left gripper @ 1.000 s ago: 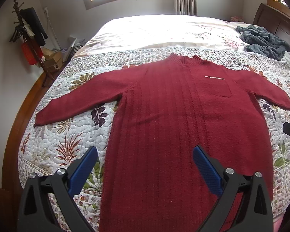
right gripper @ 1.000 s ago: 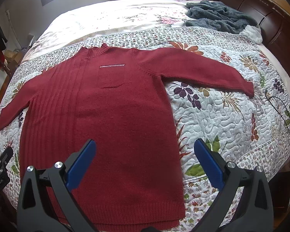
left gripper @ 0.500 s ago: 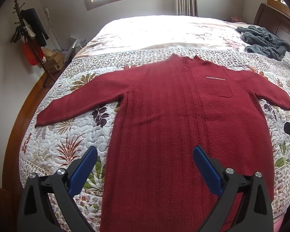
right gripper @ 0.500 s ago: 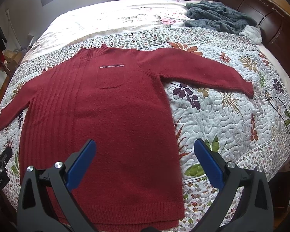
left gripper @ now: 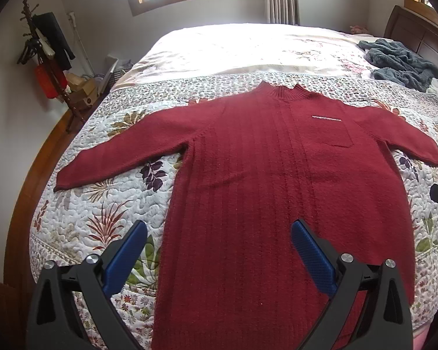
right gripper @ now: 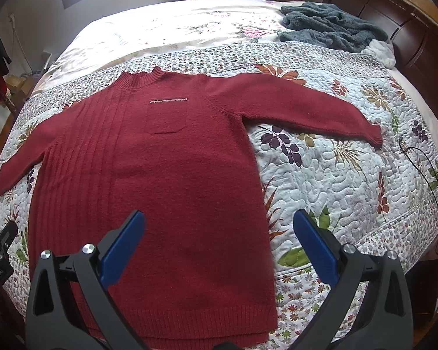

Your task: Fold small clothes

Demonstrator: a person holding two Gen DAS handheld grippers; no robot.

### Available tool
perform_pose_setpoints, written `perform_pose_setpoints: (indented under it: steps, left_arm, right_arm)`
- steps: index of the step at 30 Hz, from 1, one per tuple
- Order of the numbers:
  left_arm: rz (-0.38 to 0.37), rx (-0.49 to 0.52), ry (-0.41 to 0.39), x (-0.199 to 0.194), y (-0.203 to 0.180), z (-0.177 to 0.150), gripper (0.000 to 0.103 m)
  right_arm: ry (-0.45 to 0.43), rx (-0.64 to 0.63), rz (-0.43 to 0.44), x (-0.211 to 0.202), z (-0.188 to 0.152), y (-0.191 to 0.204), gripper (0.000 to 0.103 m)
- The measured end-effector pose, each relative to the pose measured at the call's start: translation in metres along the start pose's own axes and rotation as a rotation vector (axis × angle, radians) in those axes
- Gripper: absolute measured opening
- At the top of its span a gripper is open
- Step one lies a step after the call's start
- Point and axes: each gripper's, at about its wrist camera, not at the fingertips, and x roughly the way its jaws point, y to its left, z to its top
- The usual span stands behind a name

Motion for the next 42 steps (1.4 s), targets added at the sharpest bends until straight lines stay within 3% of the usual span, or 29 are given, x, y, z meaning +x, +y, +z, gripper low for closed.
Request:
perform_pose_setpoints:
  steps: [14,17,20,23,27,33,37,42]
  left_arm:
    - [-0.014,-0.001,0.000,0.000,-0.001,0.002,0.099]
    - [-0.038,-0.006,0.016,0.006,-0.001,0.001,0.099]
    - [-0.064,-0.010,0.051,0.019,-0.005,0.002,0.099]
    - [-0.055,0.007,0.069,0.034,-0.017,0.012,0.099]
    - [-0.062,0.033,0.053,0.050,-0.041,0.037,0.099]
    - [-0.076,0.011,0.026,0.082,-0.091,0.101,0.099]
    - [-0.082,0.014,0.015,0.106,-0.136,0.143,0.099]
    - [-0.121,-0.004,0.019,0.129,-0.177,0.171,0.099]
  right_arm:
    - [-0.007,0.009,0.002,0.000,0.003,0.000,0.100]
    - [-0.058,-0.009,0.023,0.002,-0.001,-0.001,0.100]
    - [0.000,-0.014,0.067,0.019,-0.001,-0.007,0.100]
    - [0.012,0.013,0.049,0.031,0.008,-0.029,0.100]
    - [0.007,0.061,-0.033,0.050,0.039,-0.085,0.100]
    - [0.043,0.238,-0.123,0.103,0.092,-0.230,0.100]
    - [0.087,0.378,-0.115,0.142,0.114,-0.326,0.100]
    - [0.187,0.408,-0.115,0.195,0.120,-0.389,0.100]
